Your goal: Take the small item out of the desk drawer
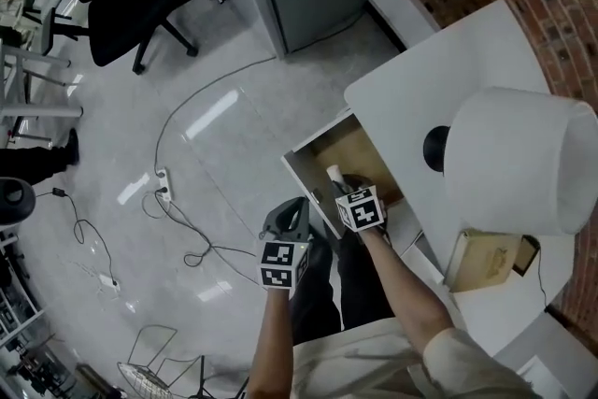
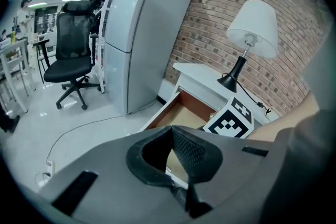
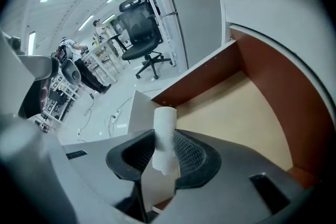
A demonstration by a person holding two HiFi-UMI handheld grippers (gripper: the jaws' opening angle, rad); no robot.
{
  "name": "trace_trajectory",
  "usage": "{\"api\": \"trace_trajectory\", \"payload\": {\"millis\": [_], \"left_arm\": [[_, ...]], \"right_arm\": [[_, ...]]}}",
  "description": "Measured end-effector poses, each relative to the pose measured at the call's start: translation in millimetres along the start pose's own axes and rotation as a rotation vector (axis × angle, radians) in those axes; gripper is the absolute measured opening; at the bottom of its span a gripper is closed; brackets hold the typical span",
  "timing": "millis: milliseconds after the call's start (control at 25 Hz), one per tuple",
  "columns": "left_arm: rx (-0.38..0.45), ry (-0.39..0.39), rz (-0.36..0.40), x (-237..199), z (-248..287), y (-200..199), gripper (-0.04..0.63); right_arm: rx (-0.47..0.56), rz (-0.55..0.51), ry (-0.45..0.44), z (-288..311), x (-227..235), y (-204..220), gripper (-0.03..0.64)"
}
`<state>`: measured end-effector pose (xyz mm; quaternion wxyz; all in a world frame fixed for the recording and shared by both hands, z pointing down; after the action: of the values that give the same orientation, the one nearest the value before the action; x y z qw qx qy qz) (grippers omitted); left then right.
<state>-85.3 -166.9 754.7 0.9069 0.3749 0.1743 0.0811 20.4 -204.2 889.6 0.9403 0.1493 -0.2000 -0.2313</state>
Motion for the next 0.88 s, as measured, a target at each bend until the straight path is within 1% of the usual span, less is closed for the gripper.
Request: {"api": "trace_trajectory", "payload": {"millis": [120,240,360,480,600,760,880], "left_arm": [[0.009,-0.001,0.003,5,-15,-10,0.017],[0.017,0.007,-0.002,18,-30,-14,0.017],[0.028,0.019,-0.002,32,-47,-11,0.017],[0.031,0.029,0.005,35,-62,-9,0.017],[0.038,0.052,0.023,40,-85,-23,0.017],[0.061,0.045,0.017,44,-108,-33,0.017],[0.080,0.048,0.039,51,-115,-38,0.017]], "right_arm": [[0.023,-0.006,0.015,-24,-6,-4,0.141],[0.057,-0.030,0.032,-49,-12,-7,0.141],[0.093,-0.032,0.050,-72,-20,-3,0.141],[0.142,-0.029,0.064,-95,-32,-5,0.141],[0.199,-0.031,0.085,-129,-48,-16,0.141],[0.264,-0.037,0.109,-170,-65,-26,0.141],[0.318,-0.034,0.128,-189,-69,-26,0.141]]}}
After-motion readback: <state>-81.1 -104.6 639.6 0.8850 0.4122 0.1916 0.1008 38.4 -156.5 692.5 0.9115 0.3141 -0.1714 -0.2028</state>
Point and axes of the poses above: the fingertips, and each gripper's own axes: z forward along the fingers, x to its right, y out of its underside, the point moved 2 cm from there along -z, backward along the fingers, and after that the axes turned 5 degrees about z, right-handed, at the moved point
